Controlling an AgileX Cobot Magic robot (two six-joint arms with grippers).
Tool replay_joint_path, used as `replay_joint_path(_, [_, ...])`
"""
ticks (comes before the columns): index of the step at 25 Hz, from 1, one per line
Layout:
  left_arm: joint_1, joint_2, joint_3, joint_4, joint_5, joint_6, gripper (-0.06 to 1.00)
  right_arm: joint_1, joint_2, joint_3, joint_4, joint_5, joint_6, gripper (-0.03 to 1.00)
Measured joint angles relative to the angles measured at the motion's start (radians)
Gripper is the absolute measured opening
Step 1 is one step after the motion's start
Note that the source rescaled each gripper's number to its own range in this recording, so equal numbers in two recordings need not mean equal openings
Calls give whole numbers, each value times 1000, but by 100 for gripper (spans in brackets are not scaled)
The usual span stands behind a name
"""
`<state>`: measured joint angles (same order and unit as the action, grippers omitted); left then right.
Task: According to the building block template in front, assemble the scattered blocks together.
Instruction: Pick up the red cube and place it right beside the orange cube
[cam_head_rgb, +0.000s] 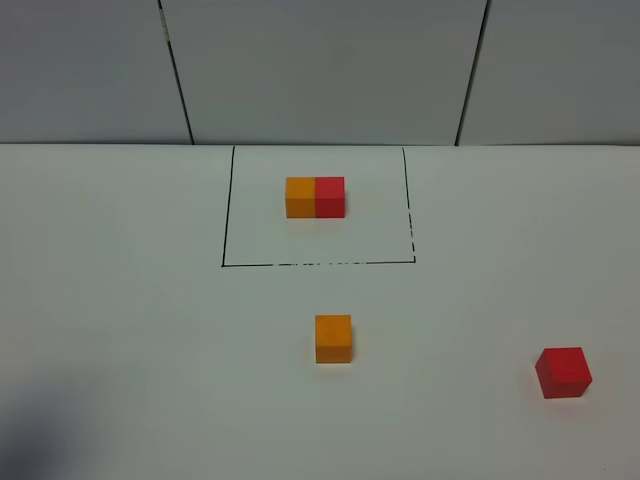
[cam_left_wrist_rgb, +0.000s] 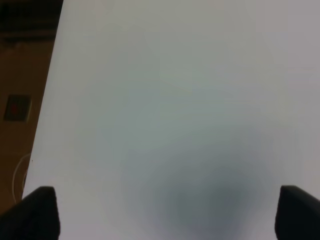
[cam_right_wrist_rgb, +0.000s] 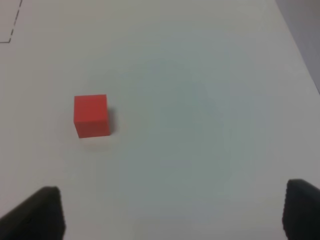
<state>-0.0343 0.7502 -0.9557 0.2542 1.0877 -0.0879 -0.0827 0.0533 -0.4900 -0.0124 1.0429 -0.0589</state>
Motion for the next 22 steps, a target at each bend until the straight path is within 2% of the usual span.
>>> replay_joint_path(5, [-8, -189, 118, -6, 1, -61, 98, 0, 0, 0, 0, 0, 0, 75])
replay_joint_path(8, [-40, -299, 150, -61, 11, -73, 98, 0, 0, 0, 0, 0, 0, 75])
replay_joint_path(14, [-80, -423, 237, -188, 44, -24, 98, 0, 0, 0, 0, 0, 0, 75])
replay_joint_path(22, [-81, -613, 323, -230, 15, -1, 96, 0, 0, 0, 0, 0, 0, 75])
